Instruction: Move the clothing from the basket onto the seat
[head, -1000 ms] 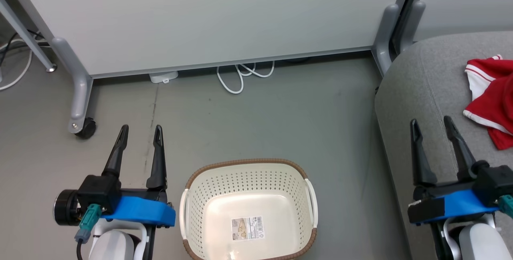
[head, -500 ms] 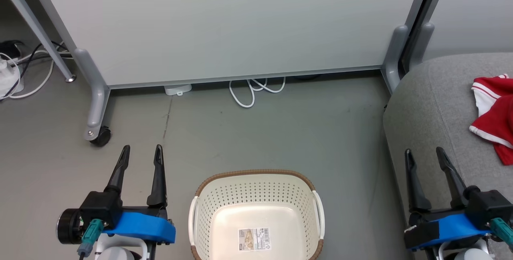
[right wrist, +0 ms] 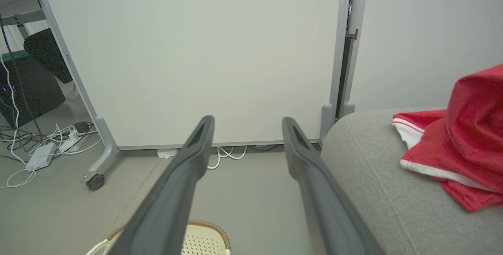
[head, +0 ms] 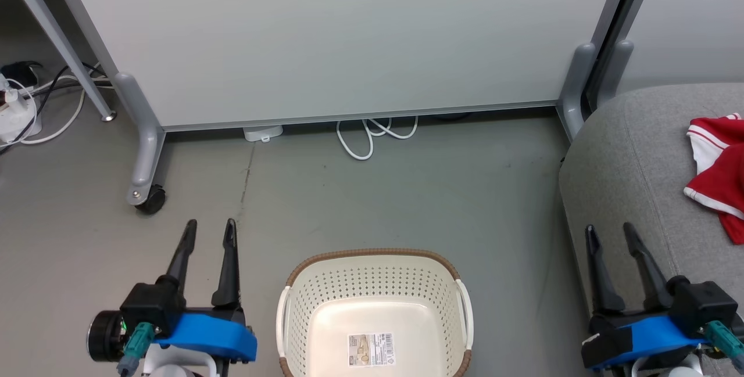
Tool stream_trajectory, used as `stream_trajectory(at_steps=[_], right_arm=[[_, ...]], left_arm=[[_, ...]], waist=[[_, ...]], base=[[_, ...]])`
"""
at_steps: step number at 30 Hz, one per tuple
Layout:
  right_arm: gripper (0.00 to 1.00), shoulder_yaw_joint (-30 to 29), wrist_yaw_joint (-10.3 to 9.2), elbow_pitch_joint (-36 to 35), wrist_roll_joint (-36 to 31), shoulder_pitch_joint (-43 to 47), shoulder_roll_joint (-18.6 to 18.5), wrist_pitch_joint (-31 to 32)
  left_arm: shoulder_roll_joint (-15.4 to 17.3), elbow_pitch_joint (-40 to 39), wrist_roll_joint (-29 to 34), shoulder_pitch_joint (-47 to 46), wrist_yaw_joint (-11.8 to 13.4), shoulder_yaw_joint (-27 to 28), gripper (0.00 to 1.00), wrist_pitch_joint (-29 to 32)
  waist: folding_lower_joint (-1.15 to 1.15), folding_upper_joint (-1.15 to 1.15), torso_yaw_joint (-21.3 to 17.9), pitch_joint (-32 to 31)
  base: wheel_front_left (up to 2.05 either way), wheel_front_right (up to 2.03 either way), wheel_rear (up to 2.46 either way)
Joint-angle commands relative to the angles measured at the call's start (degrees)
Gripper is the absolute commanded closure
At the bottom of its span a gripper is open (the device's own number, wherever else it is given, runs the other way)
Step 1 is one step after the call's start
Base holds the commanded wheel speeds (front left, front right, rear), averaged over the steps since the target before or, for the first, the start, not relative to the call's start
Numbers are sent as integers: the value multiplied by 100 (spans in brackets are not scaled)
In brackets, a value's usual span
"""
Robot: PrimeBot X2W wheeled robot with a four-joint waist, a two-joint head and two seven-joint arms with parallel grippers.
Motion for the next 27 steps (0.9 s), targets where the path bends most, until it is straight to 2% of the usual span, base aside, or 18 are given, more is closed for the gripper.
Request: stream_trajectory(at_steps=[1,4,13,27], right_arm=[[100,1,0,35,1,2,1,1],[100,3,0,203,11,53,14,18],[100,-51,0,229,1395,-19,12,382],[100,-73,0,223,2786,-68,10,715]], left_arm=[[0,28,-7,10,0,-3,100,3],[-4,179,-19,150,0,-12,100,22],[8,120,-1395,111,-6,118,100,353],[18,58,-2762,70,-14,256,100,690]], waist=[[0,-1,0,-1],[0,-1,0,-1],[0,-1,-47,-24],[0,-1,-101,-51]], base=[[0,0,0],[0,0,0],[0,0,0],[0,0,0]])
